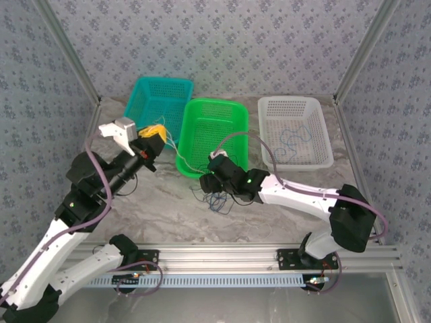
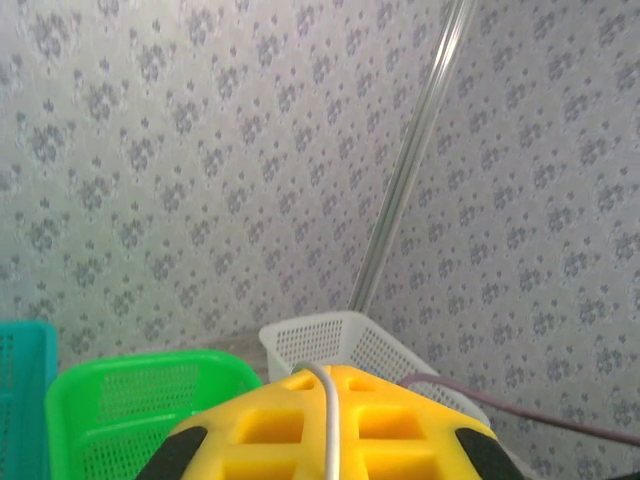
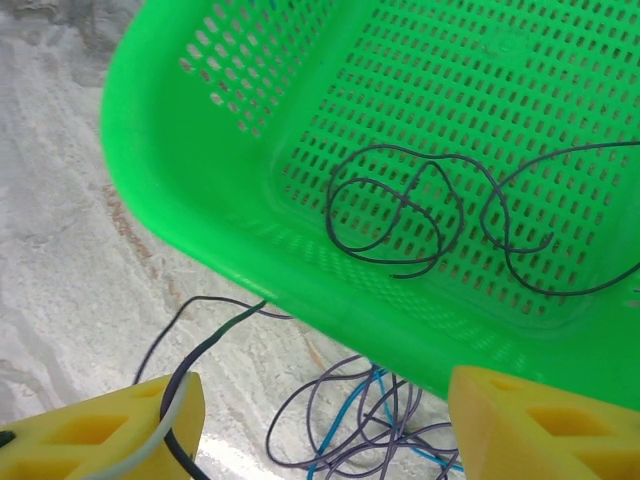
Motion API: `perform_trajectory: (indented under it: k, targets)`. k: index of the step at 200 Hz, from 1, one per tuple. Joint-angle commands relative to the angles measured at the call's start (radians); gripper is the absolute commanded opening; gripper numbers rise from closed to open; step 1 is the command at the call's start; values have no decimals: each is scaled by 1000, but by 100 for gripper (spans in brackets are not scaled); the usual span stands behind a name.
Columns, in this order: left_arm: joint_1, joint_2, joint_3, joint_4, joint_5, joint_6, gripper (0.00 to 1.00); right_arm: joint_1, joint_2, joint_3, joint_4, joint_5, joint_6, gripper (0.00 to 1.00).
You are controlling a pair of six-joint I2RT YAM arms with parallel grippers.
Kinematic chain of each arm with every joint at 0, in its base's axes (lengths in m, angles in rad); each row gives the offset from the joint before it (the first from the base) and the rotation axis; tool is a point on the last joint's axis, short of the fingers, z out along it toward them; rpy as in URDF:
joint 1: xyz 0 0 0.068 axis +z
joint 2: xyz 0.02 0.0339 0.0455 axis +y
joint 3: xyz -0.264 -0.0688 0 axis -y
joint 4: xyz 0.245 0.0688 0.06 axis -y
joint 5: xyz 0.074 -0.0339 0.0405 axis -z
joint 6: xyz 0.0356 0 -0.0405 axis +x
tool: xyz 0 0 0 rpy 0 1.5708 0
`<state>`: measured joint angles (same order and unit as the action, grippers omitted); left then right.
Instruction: Untangle the cables
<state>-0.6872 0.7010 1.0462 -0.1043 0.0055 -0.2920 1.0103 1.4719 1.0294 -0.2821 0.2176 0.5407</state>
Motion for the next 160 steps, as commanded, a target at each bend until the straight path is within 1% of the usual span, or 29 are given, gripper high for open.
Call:
perform_trajectory:
  k: [1,22,51,77,87,112,146,160]
  targets:
    - [2,-17,67,29,-26,57,7,40,-41,-15,3,24,-57,67]
    - [3,-11,112,8,-56,98,6,61,-45,-16,-8,43,-72,68]
    - [2,8,178,-15,-116,144,5,64,-57,-28,-14,53,-68,67]
    - [4,47,240,-50,-113,184,6,71,-71,-29,-5,42,-77,67]
    - [5,60,252,-60,-118,201,6,76,-75,-30,2,37,-84,67]
    - [12,89,260,-79,-169,239,6,90,-74,-29,33,28,-94,69]
    - [67,137,271,-122,-169,227,6,94,-70,-46,44,9,-96,69]
    - [116,154,268,-129,-158,198,6,90,-56,-35,-28,61,-73,68]
